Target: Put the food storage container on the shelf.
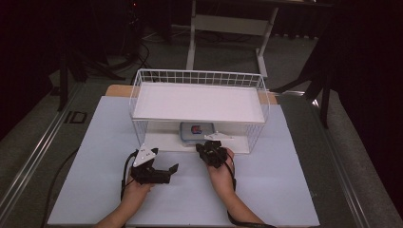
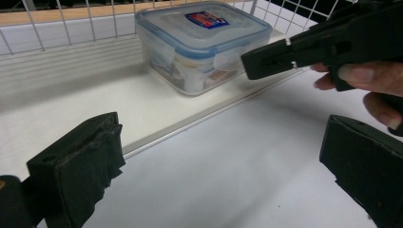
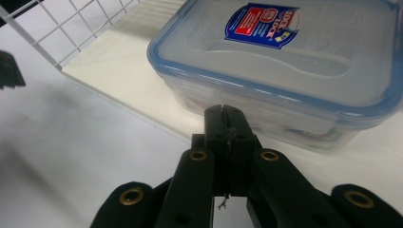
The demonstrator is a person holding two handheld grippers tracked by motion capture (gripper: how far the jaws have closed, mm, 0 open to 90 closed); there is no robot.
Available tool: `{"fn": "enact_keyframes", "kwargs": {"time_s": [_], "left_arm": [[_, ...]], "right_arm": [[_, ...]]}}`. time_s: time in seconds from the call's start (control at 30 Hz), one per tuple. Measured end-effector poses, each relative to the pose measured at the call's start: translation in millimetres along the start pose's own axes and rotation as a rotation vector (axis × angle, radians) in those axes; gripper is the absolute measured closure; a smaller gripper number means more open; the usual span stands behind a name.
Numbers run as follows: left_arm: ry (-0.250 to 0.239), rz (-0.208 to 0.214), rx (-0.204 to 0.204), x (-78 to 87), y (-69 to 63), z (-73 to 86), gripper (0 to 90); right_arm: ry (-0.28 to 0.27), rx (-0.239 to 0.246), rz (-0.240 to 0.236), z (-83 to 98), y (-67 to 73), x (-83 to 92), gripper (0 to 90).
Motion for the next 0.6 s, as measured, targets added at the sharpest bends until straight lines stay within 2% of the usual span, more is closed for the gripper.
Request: {"fn": "enact_keyframes", "kwargs": {"time_s": [0.1,0.43,0.6], "left_arm": [[0.002,0.003,-0.003,-0.7,-1.3,0.6,1.5],[0.0,0.009,-0.003,-0.9,-2.7,0.5,1.5],[-0.003,0.015,0.0,-0.3,-2.5,0.1,1.5]], "right_arm": [[0.0,0.01,0.004,-1.9,0.5,-2.8,90.0],[-0.002,-0.002,0.0,-10.3,2.3,-9.8,90.0],[-0.005,0.03,0.021,-13.6,-0.8,-12.9,89.9]]}}
Point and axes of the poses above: each handheld gripper's, and its own axes: x roughly backward along the jaws, z roughly out of its underside, y roughly to its left, the point moved 6 cm from there along -x, roughly forward along the jaws, and after that the axes turned 3 degrees about -x, right-handed, at the moved point
